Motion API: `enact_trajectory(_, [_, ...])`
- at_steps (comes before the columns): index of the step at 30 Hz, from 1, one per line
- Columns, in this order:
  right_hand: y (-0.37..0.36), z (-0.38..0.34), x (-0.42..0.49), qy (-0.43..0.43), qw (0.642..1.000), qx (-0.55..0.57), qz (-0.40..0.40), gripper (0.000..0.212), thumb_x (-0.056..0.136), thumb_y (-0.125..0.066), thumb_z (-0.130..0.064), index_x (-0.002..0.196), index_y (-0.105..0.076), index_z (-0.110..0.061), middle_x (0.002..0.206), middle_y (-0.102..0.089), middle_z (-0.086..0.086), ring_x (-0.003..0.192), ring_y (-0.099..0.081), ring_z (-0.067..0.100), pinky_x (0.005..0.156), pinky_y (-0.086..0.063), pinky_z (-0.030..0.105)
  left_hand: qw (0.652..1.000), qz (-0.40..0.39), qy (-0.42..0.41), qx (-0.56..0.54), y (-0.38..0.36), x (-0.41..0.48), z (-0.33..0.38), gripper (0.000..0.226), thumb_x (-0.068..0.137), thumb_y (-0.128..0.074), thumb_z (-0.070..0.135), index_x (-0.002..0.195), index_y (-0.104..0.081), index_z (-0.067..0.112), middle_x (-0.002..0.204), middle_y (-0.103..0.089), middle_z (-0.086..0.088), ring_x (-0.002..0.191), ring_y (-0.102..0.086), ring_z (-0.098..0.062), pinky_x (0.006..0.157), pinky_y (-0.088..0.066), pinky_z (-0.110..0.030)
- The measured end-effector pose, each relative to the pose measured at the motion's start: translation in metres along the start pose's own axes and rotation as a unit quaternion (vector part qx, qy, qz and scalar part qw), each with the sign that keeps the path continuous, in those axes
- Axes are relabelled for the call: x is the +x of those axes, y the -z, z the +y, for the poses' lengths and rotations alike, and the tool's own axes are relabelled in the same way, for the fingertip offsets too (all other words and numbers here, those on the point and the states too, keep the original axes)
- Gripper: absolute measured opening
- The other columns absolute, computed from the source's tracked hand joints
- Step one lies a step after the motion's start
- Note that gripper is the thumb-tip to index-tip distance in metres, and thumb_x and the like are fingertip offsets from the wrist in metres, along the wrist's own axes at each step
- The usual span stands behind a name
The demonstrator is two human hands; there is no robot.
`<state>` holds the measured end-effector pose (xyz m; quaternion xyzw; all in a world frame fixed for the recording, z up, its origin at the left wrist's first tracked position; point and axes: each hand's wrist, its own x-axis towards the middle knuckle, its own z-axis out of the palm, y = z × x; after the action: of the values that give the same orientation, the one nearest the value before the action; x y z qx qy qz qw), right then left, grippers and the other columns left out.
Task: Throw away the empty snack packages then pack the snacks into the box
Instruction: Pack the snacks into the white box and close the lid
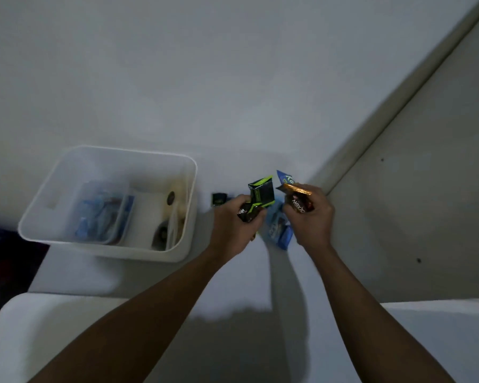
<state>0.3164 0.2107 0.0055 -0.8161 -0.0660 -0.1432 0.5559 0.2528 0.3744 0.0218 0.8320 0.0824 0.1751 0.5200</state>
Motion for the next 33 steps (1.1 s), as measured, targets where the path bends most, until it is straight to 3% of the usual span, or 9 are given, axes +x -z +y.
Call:
enact_trajectory(5, [-0.027,-0.078,-0.002,0.012,0.999,0.036,0.009,0.037,0.069,-0.075,-0.004,0.101,-0.074,-0.023,0.099,-0.072,0.004,0.085,-0.069,0.016,0.073,-0.057,0.035,0.995,0.033,0.007,-0.097,0.069,0.008,0.016,0.016,0.079,-0.08,0.026,0.091,-0.069,0.021,0.068,-0.07,0.004,0.052,-0.063,-0.009,0.055,-0.057,-0.033])
enact_trajectory(8, [-0.059,-0.127,-0.007,0.008,0.998,0.065,0.015,0.036,0.072,-0.077,-0.001,0.098,-0.071,-0.025,0.089,-0.071,0.001,0.073,-0.066,0.005,0.068,-0.053,0.021,0.991,0.086,0.006,-0.103,0.124,0.018,0.017,0.014,0.081,-0.079,0.021,0.09,-0.069,0.016,0.07,-0.071,-0.001,0.053,-0.062,-0.011,0.055,-0.055,-0.027])
enact_trajectory(12, [-0.114,-0.177,-0.014,-0.06,0.993,0.09,-0.054,0.019,0.077,-0.074,-0.009,0.096,-0.074,-0.015,0.073,-0.069,0.004,0.05,-0.058,0.011,0.045,-0.053,0.027,0.992,0.123,0.036,0.008,0.189,0.033,-0.015,0.016,0.076,-0.079,0.029,0.084,-0.069,0.021,0.065,-0.069,0.006,0.055,-0.065,-0.007,0.058,-0.054,-0.024])
enact_trajectory(15, [-0.154,-0.192,-0.015,-0.124,0.985,0.091,-0.081,0.011,0.073,-0.074,-0.017,0.084,-0.076,-0.019,0.064,-0.069,0.0,0.052,-0.057,0.015,0.048,-0.054,0.032,0.99,0.055,0.087,0.101,0.222,0.039,-0.04,0.014,0.073,-0.074,0.031,0.078,-0.066,0.02,0.06,-0.067,0.003,0.053,-0.066,-0.014,0.056,-0.058,-0.031])
enact_trajectory(19, [-0.193,-0.188,-0.012,-0.173,0.977,0.009,-0.126,0.014,0.068,-0.08,-0.027,0.078,-0.077,-0.018,0.067,-0.073,0.002,0.06,-0.068,0.017,0.057,-0.058,0.034,0.956,-0.113,0.149,0.224,0.237,0.038,-0.067,0.015,0.072,-0.078,0.015,0.069,-0.063,0.015,0.052,-0.063,0.003,0.045,-0.064,-0.007,0.045,-0.051,-0.018])
enact_trajectory(22, [-0.215,-0.179,-0.01,-0.186,0.96,-0.074,-0.197,0.016,0.068,-0.081,-0.028,0.073,-0.073,-0.016,0.064,-0.069,-0.001,0.06,-0.066,0.016,0.053,-0.052,0.027,0.91,-0.212,0.172,0.312,0.235,0.042,-0.085,0.021,0.067,-0.08,0.02,0.079,-0.067,0.008,0.063,-0.068,-0.004,0.058,-0.07,-0.017,0.063,-0.062,-0.033])
enact_trajectory(26, [-0.245,-0.166,-0.004,-0.195,0.931,-0.156,-0.266,0.016,0.071,-0.079,-0.025,0.076,-0.073,-0.011,0.062,-0.064,0.0,0.054,-0.061,0.012,0.045,-0.042,0.019,0.874,-0.28,0.153,0.367,0.226,0.045,-0.099,0.032,0.073,-0.078,0.026,0.093,-0.061,0.009,0.095,-0.07,-0.01,0.088,-0.066,-0.024,0.086,-0.054,-0.038])
enact_trajectory(28, [-0.259,-0.158,-0.002,-0.212,0.914,-0.177,-0.297,0.02,0.076,-0.076,-0.022,0.084,-0.073,-0.003,0.061,-0.066,0.002,0.048,-0.061,0.012,0.04,-0.043,0.017,0.869,-0.301,0.166,0.355,0.221,0.047,-0.107,0.033,0.076,-0.078,0.026,0.099,-0.06,0.01,0.098,-0.067,-0.009,0.084,-0.061,-0.021,0.076,-0.05,-0.031])
enact_trajectory(33, [-0.282,-0.144,0.002,-0.214,0.894,-0.203,-0.337,0.028,0.081,-0.07,-0.029,0.083,-0.069,-0.001,0.077,-0.073,0.013,0.068,-0.068,0.025,0.063,-0.055,0.034,0.881,-0.307,0.194,0.303,0.214,0.051,-0.12,0.033,0.076,-0.077,0.036,0.091,-0.057,0.014,0.079,-0.059,-0.001,0.072,-0.057,-0.014,0.062,-0.042,-0.025])
